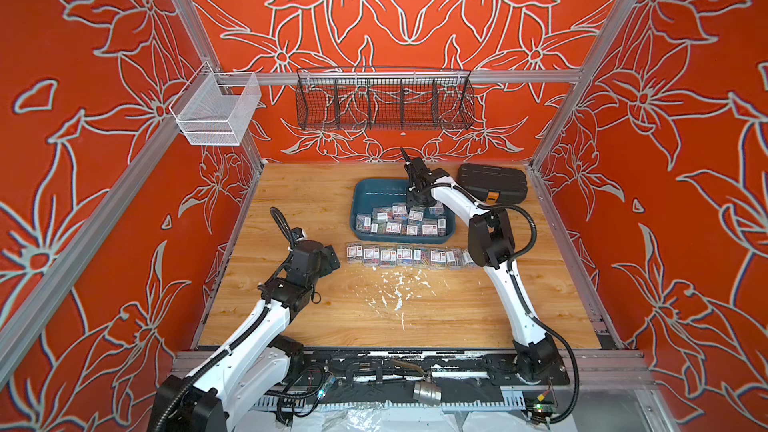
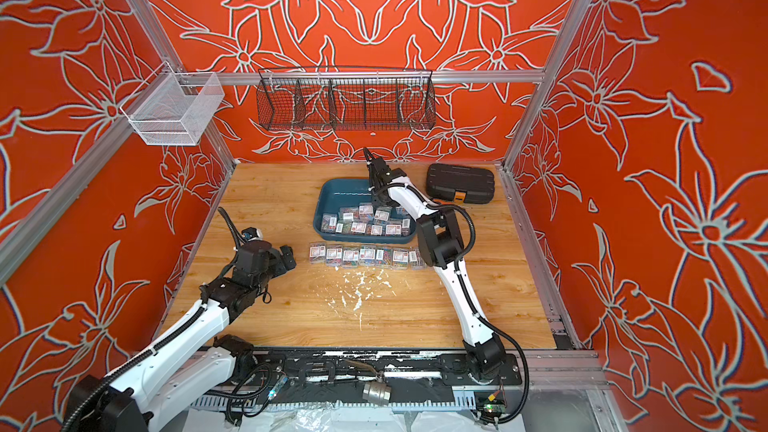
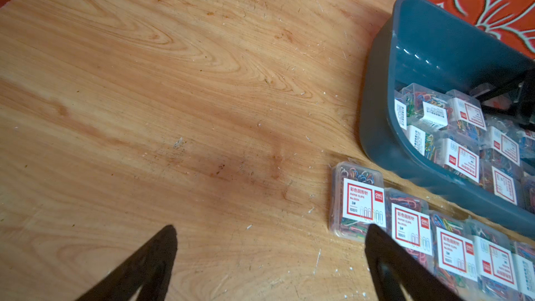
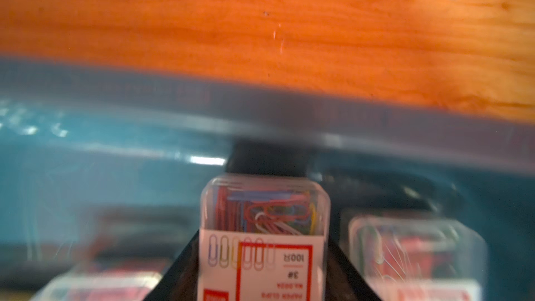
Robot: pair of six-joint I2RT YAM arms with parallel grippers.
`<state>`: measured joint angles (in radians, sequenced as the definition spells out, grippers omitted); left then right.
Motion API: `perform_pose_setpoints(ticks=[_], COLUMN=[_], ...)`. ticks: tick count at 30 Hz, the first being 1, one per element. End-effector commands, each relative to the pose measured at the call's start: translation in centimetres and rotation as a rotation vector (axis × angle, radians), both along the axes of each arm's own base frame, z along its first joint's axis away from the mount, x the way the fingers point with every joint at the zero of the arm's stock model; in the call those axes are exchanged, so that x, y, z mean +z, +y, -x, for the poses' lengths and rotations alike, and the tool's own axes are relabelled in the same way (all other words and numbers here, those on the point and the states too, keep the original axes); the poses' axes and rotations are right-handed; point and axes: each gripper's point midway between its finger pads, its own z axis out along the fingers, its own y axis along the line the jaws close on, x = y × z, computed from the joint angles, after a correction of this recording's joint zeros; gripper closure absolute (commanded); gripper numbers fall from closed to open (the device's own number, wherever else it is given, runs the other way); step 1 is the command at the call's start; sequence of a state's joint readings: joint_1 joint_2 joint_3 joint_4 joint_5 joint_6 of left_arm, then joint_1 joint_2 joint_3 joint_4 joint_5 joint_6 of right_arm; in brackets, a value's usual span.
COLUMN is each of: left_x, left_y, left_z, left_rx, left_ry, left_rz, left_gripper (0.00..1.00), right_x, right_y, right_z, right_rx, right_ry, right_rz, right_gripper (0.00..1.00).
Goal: Take the paper clips out of the storage box
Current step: Pick up the boxed paper clips from the storage box, then place the boxed paper clips at the center of the board.
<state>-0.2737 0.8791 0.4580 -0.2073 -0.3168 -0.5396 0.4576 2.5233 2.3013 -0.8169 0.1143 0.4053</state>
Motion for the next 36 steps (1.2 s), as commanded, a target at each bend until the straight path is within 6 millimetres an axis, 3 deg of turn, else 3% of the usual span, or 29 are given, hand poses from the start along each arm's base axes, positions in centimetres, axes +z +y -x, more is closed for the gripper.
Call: perform_pose_setpoints(ticks=[1,6,14,20,28,32,36], left_x=[0.1,0.0,0.0,0.0,0.0,0.0,0.0], left_y=[0.2,0.2,0.1,0.2,0.1,0.1,0.2], left_z=[0.0,0.1,0.1,0.2,0.1,0.1,0.2], left_rx=[0.007,0.011,0.002,0.01,0.003,0.007,0.009], left_ry=[-0.012,-0.011,-0.016,-0.014,-0.016,-0.014,-0.018], left_rz=[0.002,0.002,0.006,0.004,0.007,0.007,0.007], left_gripper=[0.01,0.01,0.01,0.01,0.01,0.01,0.01], right_x=[9.2,14.1,14.4,13.5,10.7,8.4,6.9], right_y=[-0.2,-1.7,-7.2,-12.8,-19.2,-21.7,-22.7], right_z=[0.9,3.7,11.2,17.0,23.1,25.1,25.6], right_rx=[0.034,0.049,-0.007,-0.142,-0.35,-0.474,-0.528], right_ry=[-0.113,-0.196,-0.25,-0.303,-0.306,-0.278,-0.256], right_rz=[-0.037,-0.054,-0.005,0.05,0.029,-0.042,-0.043], right_gripper=[0.5,0.5,0.54,0.54,0.53,0.51,0.49])
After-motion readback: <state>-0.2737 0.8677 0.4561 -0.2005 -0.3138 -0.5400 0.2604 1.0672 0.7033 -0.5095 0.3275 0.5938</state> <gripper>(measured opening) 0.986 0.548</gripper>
